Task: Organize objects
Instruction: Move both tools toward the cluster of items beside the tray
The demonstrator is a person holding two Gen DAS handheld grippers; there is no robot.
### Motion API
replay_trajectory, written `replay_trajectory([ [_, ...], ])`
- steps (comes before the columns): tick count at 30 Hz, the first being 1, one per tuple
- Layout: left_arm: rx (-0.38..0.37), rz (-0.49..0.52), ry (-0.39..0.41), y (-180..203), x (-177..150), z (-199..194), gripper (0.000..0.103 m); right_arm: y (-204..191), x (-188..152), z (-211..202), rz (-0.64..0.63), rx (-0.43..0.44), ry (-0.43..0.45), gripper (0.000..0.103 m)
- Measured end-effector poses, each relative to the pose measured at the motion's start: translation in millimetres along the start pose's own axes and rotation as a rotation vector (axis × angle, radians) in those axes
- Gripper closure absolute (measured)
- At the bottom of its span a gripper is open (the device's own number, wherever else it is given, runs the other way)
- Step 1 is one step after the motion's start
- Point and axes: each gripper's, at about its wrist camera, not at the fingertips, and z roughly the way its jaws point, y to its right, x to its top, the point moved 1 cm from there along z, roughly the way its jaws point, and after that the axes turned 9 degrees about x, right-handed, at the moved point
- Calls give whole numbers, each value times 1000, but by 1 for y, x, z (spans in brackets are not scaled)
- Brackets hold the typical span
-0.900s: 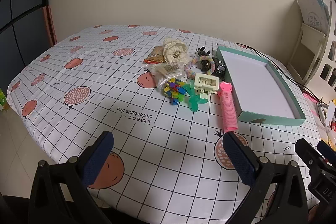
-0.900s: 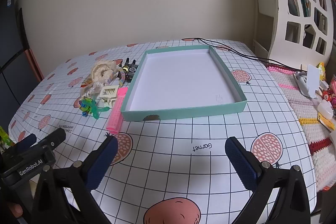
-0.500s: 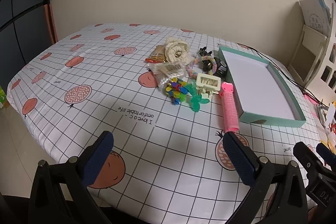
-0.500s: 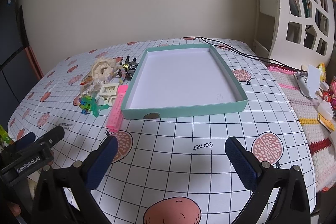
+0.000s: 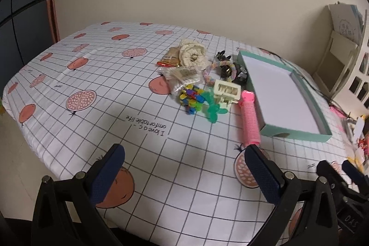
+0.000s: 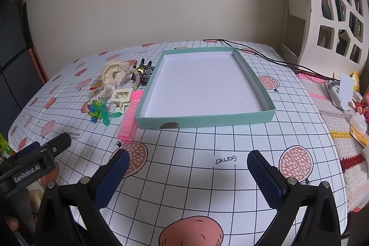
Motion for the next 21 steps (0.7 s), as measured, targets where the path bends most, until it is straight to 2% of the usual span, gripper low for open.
replay_trajectory([
  [5,-96,-34,-17,-3,9,-1,0,-4,9,-6,-11,13,2,0],
  [8,-143,-65,-27,-7,25,-4,0,-15,29,-13,-39,28,-2,0],
  [12,-149,-45,11,-6,62,-19,0,-29,65,-25,-95,64,2,0],
  [16,-162,-32,18,-9,104,-25,0,-44,102,-29,-161,72,-14,1],
  [19,-134,-32,19,-11,131,-26,0,-52,125,-22,-168,128,-54,3],
  [21,-106,-22,6,-8,148,-23,0,-56,135,-8,-172,135,-86,5],
])
